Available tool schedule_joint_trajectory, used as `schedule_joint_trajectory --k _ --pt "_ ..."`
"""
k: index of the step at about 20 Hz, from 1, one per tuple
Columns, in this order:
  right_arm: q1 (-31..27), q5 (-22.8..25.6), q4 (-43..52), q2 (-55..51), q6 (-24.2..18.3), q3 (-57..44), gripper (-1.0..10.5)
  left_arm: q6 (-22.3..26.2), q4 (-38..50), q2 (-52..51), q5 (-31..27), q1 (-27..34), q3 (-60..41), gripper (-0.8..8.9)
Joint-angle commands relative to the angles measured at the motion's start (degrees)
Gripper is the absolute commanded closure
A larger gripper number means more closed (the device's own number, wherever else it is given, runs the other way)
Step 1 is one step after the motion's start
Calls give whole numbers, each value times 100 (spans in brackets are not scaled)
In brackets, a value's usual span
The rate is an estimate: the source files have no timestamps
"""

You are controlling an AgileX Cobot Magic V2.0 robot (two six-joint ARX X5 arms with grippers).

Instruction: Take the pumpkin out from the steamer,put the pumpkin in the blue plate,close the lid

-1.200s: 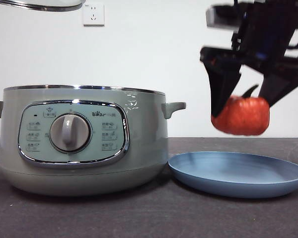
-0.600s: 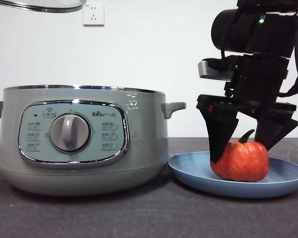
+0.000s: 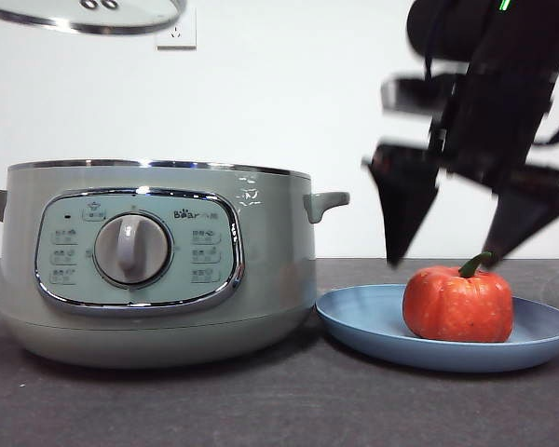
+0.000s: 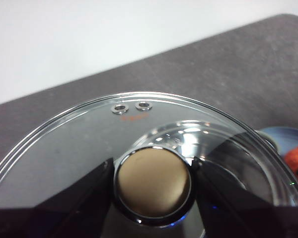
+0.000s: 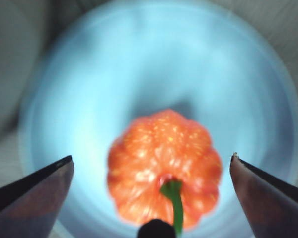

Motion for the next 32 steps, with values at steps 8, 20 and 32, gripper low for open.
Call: schedule_joint_trajectory --k 8,20,32 --pt "-2 157 -11 -1974 168 -46 383 9 979 1547 817 2 37 821" --pt "-4 334 -42 -2367 216 -46 383 9 1451 3106 1185 -72 37 820" --pt "-2 323 -42 -2369 249 -46 383 7 970 3110 1239 -46 37 342"
